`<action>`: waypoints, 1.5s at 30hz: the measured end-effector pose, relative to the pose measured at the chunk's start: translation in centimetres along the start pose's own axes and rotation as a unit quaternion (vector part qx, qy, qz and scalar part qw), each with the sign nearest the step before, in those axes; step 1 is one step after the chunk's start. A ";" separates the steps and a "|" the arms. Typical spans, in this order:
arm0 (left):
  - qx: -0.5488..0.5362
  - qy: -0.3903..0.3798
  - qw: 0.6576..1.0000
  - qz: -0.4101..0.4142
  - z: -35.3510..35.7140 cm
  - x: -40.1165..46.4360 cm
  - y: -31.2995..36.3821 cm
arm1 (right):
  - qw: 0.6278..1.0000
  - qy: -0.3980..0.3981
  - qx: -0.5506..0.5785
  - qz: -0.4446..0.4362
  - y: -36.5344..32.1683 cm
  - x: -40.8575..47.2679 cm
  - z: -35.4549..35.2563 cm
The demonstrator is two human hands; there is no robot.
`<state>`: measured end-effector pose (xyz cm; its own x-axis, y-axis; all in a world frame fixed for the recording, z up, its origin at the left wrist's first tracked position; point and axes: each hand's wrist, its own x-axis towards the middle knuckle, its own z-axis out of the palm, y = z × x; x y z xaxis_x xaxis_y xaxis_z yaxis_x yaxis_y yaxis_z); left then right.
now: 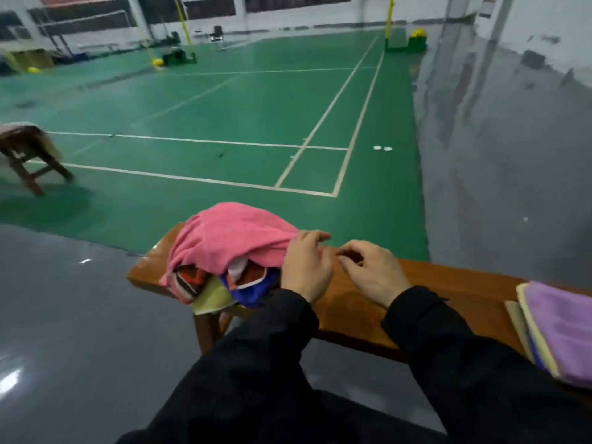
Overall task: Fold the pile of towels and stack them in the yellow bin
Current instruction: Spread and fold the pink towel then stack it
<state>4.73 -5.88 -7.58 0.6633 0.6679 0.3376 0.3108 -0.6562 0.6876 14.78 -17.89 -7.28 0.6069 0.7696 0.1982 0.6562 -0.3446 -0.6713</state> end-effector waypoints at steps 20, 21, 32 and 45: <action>-0.085 0.195 0.969 0.123 -11.8 7.4 4.2 | 0.970 -0.049 0.237 0.024 -5.4 0.4 -0.7; -0.126 0.202 0.961 0.141 -12.2 7.5 6.5 | 0.958 -0.063 0.280 0.025 -5.8 0.5 -1.0; -0.450 0.005 0.875 0.181 -12.1 6.6 20.5 | 0.912 0.040 0.404 -0.054 -5.7 -0.7 -10.1; -0.507 -0.234 0.806 -0.195 -1.8 4.4 11.0 | 0.926 0.265 0.250 0.096 -2.0 0.3 -19.6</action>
<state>9.85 -9.56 2.59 0.9074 0.3933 -0.1483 -0.0011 0.3549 0.9349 22.46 -27.56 8.13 0.9127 0.3016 0.2757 0.3048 -0.0532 -0.9509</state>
